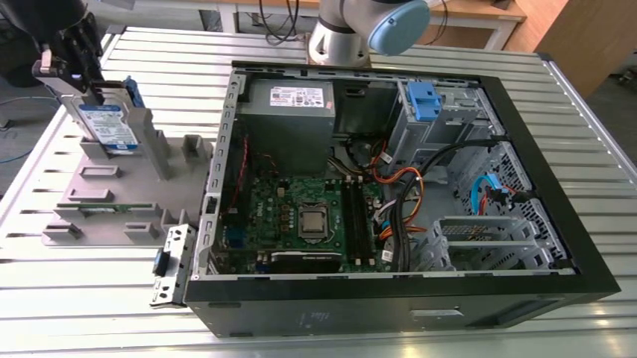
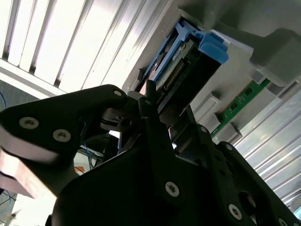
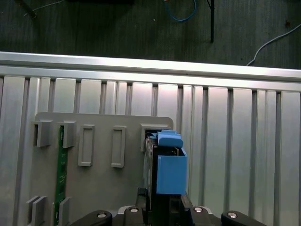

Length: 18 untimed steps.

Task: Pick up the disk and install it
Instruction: 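Pick up the disk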

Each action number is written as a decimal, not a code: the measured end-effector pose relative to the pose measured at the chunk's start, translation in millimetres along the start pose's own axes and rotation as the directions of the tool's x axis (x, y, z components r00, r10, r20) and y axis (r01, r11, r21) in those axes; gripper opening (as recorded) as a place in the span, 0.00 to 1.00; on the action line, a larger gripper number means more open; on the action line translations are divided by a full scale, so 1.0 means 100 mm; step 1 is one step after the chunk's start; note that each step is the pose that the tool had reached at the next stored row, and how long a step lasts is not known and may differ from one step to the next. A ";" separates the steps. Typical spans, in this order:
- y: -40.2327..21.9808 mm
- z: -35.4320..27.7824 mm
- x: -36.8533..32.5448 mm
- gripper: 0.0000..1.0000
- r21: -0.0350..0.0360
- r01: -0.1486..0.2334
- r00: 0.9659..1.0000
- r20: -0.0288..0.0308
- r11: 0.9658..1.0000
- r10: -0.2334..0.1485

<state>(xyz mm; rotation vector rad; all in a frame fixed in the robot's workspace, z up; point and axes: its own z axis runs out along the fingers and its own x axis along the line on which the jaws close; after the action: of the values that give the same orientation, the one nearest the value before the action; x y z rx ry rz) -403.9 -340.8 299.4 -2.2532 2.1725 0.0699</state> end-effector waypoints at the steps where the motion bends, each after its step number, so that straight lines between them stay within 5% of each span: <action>1: 0.000 0.000 0.000 0.38 0.000 0.000 1.000 0.000 1.000 0.000; 10: 0.000 -0.002 0.000 0.35 0.000 -0.002 1.000 0.000 1.000 0.002; 15: 0.000 0.001 0.000 0.35 0.003 -0.073 0.997 0.001 0.997 0.073; 18: 0.000 0.002 0.000 0.35 0.003 -0.076 0.997 0.001 0.997 0.076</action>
<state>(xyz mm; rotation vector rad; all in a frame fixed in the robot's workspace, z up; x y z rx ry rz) -403.9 -340.8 299.3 -2.1681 2.2560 0.0681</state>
